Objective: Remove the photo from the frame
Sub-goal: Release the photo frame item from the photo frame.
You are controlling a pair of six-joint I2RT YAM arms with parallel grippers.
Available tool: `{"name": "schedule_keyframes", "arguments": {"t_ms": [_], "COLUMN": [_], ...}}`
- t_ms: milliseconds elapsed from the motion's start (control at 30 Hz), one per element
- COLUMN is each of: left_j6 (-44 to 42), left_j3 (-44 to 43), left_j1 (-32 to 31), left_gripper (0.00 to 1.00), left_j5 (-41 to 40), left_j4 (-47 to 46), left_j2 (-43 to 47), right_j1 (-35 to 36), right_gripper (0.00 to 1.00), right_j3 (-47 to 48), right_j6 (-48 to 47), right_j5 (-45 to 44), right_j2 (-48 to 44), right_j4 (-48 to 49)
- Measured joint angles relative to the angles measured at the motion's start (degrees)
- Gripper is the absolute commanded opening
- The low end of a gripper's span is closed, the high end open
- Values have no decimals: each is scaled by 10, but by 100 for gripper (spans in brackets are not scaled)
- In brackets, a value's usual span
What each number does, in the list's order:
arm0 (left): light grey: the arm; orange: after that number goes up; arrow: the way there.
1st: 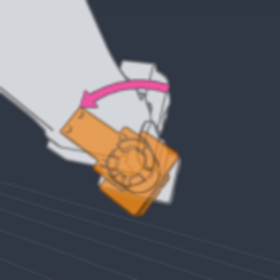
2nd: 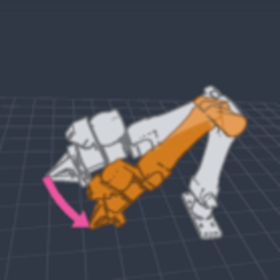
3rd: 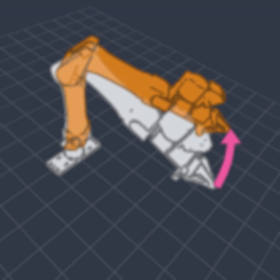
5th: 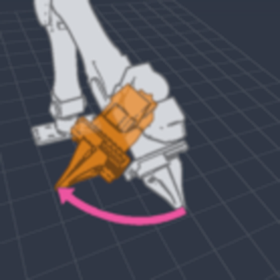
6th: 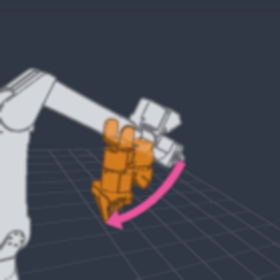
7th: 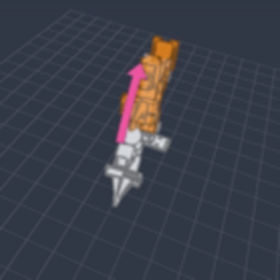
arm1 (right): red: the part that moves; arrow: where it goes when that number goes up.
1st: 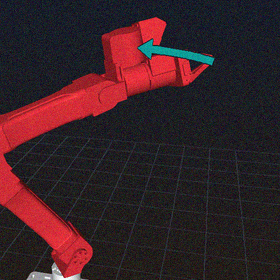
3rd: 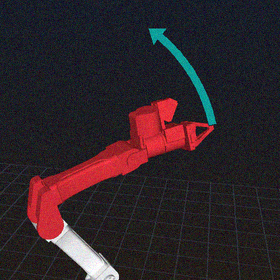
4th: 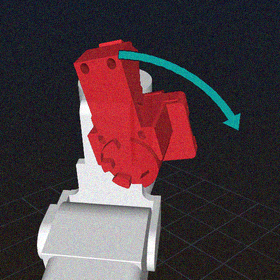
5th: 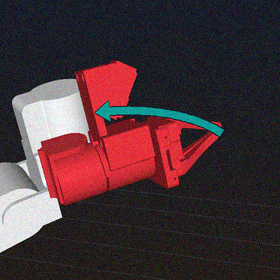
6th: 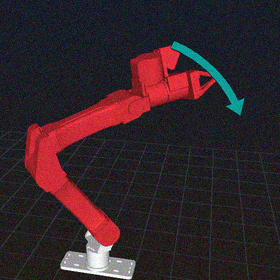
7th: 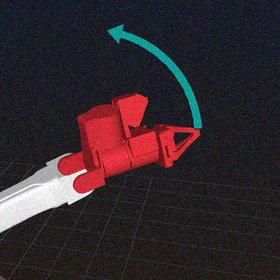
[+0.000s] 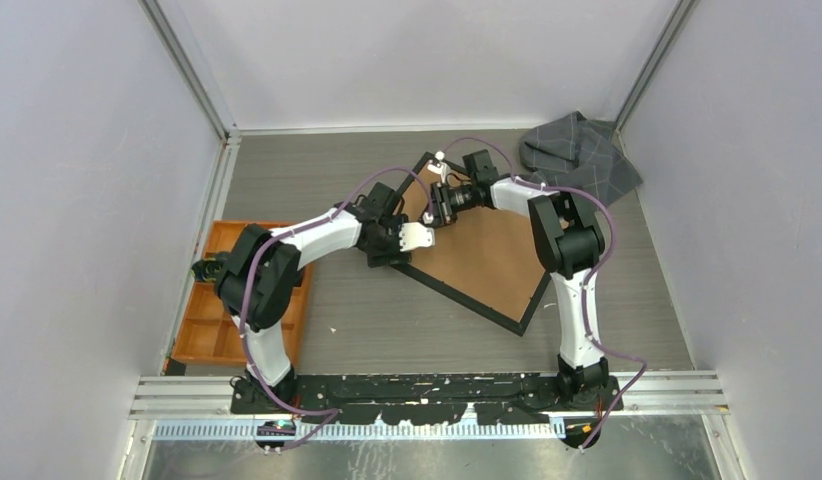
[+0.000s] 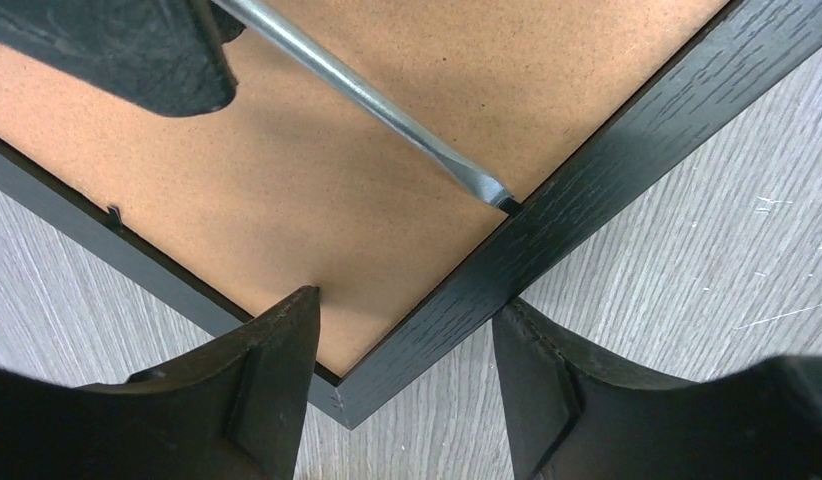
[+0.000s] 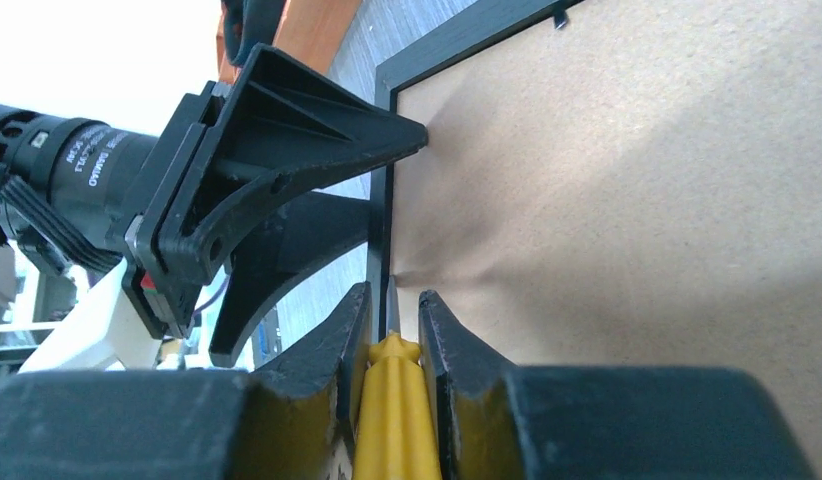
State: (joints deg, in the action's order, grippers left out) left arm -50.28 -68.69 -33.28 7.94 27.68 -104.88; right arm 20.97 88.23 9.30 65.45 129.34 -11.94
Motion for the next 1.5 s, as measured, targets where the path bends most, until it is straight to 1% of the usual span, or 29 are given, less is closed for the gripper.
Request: {"name": "schedule_keyframes", "arguments": {"t_ms": [67, 167, 333, 567, 633, 733, 933, 1033, 1100, 1167, 1200, 1267, 1500], "left_j6": [2, 5, 10, 21, 24, 27, 36, 38, 40, 44, 45, 49, 54], "left_j3": [-2, -7, -15, -24, -28, -29, -34, -34, -34, -35, -35, -37, -45], "left_j1": [0, -1, -2, -5, -5, -4, 0, 4, 9, 12, 14, 14, 14], "left_gripper": [45, 43, 38, 31, 31, 30, 28, 27, 27, 27, 27, 27, 25], "left_j5": [-2, -3, -6, -14, -21, -31, -55, -66, -77, -88, -91, -95, -105], "left_j4": [3, 10, 20, 31, 37, 43, 58, 63, 68, 74, 78, 81, 93], "left_j2": [0, -3, -7, -12, -14, -15, -17, -17, -18, -18, -19, -20, -25], "right_j1": [0, 3, 15, 20, 23, 27, 31, 31, 31, 31, 31, 31, 32], "right_gripper": [1, 1, 1, 1, 1, 1, 1, 1, 1, 1, 1, 1, 1], "right_j3": [-13, -45, -78, -134, -146, -178, -243, -263, -270, -270, -270, -271, -272], "right_j6": [-16, -45, -58, 17, 41, 93, 265, 367, 458, 530, 562, 595, 632], "right_j5": [2, -10, -37, -57, -64, -75, -100, -104, -103, -103, -103, -102, -94], "right_j2": [-11, -42, -82, -106, -109, -117, -106, -77, -40, -6, 7, 17, 22], "right_j4": [3, 19, 48, 143, 171, 243, 438, 548, 644, 709, 732, 758, 785]}}
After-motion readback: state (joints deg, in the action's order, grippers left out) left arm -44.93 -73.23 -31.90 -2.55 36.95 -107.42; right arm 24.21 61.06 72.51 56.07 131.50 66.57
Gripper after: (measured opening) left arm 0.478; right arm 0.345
